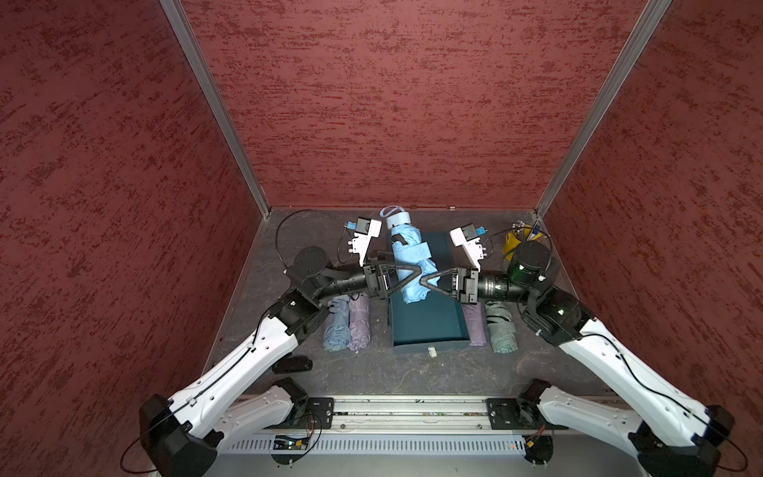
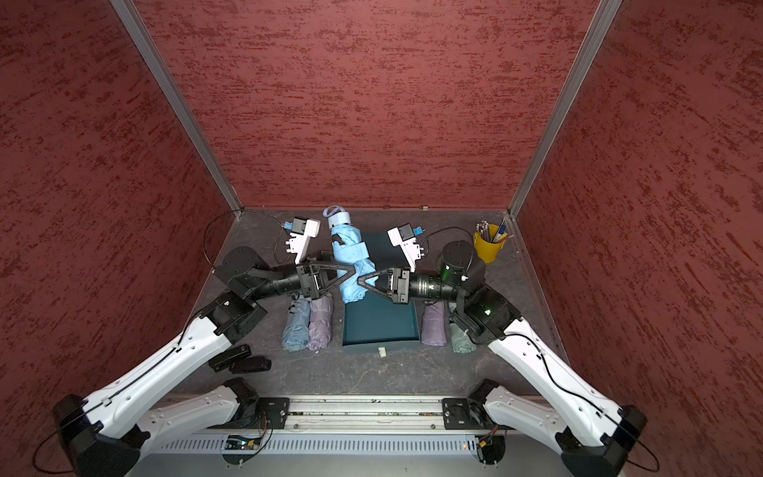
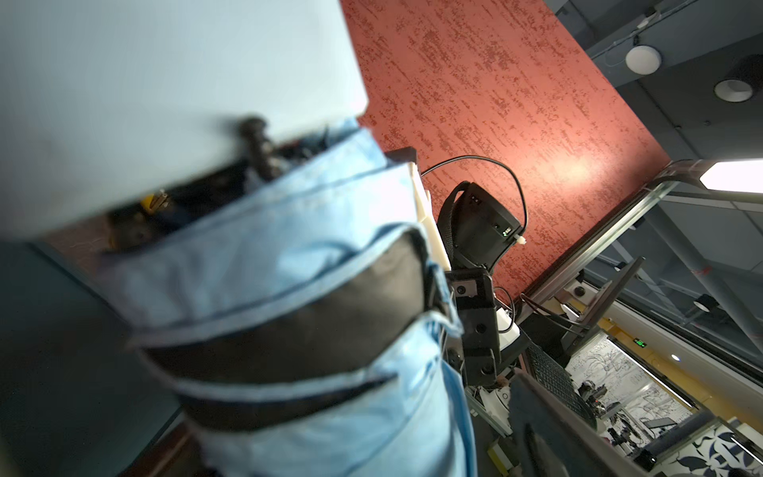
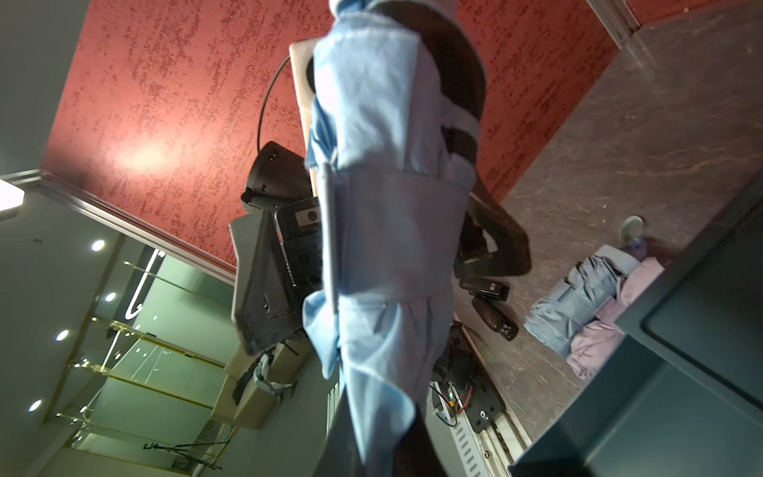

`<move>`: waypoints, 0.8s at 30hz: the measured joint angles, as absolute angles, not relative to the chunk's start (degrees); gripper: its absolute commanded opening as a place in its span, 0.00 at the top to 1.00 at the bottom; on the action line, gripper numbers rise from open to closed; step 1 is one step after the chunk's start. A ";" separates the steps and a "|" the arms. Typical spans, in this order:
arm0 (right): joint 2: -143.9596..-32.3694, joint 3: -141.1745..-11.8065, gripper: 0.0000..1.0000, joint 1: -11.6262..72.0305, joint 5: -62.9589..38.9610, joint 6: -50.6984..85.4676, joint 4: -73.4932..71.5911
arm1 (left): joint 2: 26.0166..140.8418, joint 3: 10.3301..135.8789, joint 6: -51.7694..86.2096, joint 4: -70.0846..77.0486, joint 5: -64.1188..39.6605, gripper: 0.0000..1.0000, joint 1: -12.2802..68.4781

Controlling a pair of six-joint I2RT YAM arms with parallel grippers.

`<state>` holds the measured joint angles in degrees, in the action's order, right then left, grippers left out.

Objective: Place the umbrella in the drawer by color
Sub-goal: Pick up the umbrella from the center of the board.

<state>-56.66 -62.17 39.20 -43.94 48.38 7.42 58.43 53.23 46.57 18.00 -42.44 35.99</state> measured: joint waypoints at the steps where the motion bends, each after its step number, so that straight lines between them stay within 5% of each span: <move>1: -56.42 -61.67 1.00 39.20 -44.10 49.04 6.48 | 58.61 52.64 47.97 20.32 -42.89 0.11 35.40; 10: -54.94 -56.95 0.98 39.51 -43.09 52.60 0.38 | 61.28 51.37 54.24 27.70 -42.94 0.52 34.09; 13: -54.76 -56.25 0.71 39.66 -41.41 52.56 0.19 | 61.08 51.42 54.76 26.55 -41.74 0.69 34.30; 15: -54.74 -56.16 0.33 39.75 -39.16 52.03 1.34 | 60.36 51.46 54.11 24.80 -40.34 0.81 34.54; 16: -54.72 -56.23 0.25 39.79 -38.20 51.83 1.98 | 60.01 51.53 53.49 23.59 -39.55 0.86 34.68; 19: -54.28 -57.60 0.12 40.53 -34.22 49.47 5.93 | 59.64 51.53 53.04 19.33 -36.86 0.92 35.00; 24: -54.52 -59.90 0.11 43.13 -29.50 46.15 10.24 | 59.61 51.31 54.87 14.98 -31.51 0.93 35.94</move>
